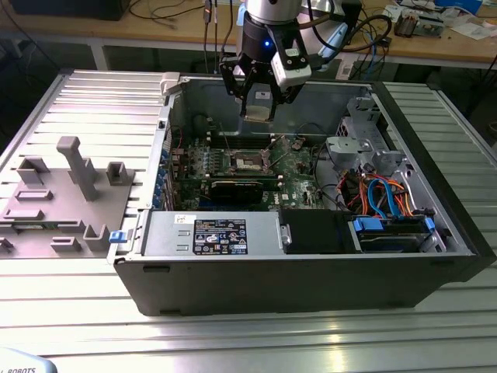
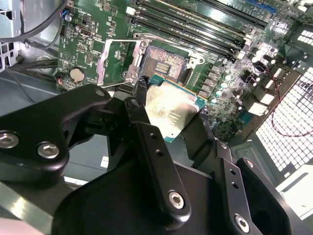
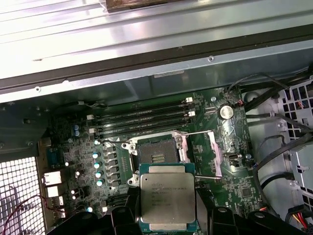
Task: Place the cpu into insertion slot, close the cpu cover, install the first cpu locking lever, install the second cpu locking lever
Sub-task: 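Place the cpu into insertion slot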
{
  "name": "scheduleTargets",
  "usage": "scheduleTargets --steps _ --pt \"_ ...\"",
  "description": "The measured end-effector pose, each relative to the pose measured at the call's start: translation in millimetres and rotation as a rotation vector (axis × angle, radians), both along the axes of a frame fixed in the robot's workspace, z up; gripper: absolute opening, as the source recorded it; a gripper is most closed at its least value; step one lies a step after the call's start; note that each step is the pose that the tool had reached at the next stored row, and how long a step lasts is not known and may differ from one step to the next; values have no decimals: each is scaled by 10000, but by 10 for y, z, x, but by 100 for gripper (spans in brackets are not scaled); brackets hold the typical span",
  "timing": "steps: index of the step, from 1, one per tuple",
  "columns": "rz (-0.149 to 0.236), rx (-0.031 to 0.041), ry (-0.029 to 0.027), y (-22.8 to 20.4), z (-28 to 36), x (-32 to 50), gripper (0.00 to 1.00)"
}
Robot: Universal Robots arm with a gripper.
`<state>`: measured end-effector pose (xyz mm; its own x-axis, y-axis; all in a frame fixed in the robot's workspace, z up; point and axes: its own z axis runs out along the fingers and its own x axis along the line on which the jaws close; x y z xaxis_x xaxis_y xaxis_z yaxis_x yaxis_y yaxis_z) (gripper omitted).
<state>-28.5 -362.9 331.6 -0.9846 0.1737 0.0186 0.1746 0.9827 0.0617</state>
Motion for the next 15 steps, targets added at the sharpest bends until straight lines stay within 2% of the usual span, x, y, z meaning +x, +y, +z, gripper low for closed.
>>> scheduleTargets --steps 15 --pt "-85 0 0 0 0 0 54"
